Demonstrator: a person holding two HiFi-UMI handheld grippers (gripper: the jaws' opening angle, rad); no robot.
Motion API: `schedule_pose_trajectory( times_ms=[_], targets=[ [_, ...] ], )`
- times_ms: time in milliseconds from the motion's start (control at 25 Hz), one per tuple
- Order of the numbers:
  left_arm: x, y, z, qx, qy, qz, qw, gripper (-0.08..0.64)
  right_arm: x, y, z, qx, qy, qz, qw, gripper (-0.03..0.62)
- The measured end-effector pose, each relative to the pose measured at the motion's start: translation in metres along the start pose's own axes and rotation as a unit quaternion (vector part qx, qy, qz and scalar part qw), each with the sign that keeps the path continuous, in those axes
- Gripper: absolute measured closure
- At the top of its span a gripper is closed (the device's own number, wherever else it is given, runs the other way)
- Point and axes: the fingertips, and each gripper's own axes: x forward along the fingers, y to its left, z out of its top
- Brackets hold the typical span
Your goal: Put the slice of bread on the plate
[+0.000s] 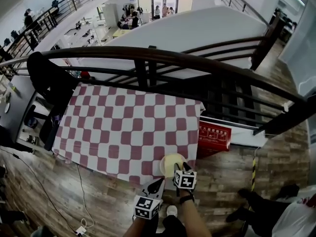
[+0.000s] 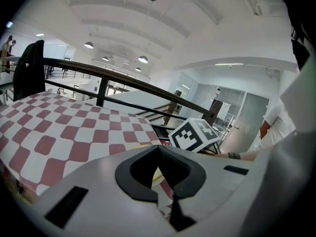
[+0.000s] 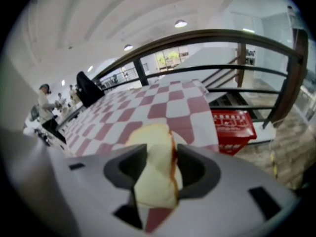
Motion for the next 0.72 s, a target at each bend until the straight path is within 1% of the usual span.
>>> schedule_pose_trajectory(
  times_ms=[80,160,240,320,520,600,720],
  targets=[
    [-0.001,-0.004,0.002,0.005,0.0,-0.002,1.0,0.543,0.004,-0.006,-0.005,-0.029,0.02,-0.018,0.999,0.405],
    [-0.001,-0.007,0.005,0.009,-0.002,-0.002,1.0,0.543,0.006,-0.007,-0.002,-0.046,0.025,-0.019,0.998,0.394],
    [-0.001,-0.009,0.01,0.014,-0.006,-0.002,0.9999,0.543,0.003,-0.009,0.005,-0.057,0.021,-0.023,0.998,0.363],
    [-0.002,-0.012,0.018,0.019,-0.013,0.0,0.9997,0.543,-0.008,-0.01,0.017,-0.056,0.008,-0.022,0.998,0.362],
    [-0.005,-0.015,0.053,0.034,-0.04,0.013,0.9985,0.543,-0.057,-0.002,0.058,-0.025,-0.058,0.002,0.998,0.362],
    [-0.007,-0.016,0.07,0.04,-0.052,0.02,0.9976,0.543,-0.082,0.004,0.076,-0.018,-0.09,0.014,0.996,0.362],
    [-0.01,-0.018,0.101,0.05,-0.075,0.029,0.9955,0.543,-0.119,0.02,0.103,-0.022,-0.136,0.042,0.99,0.364]
  ],
)
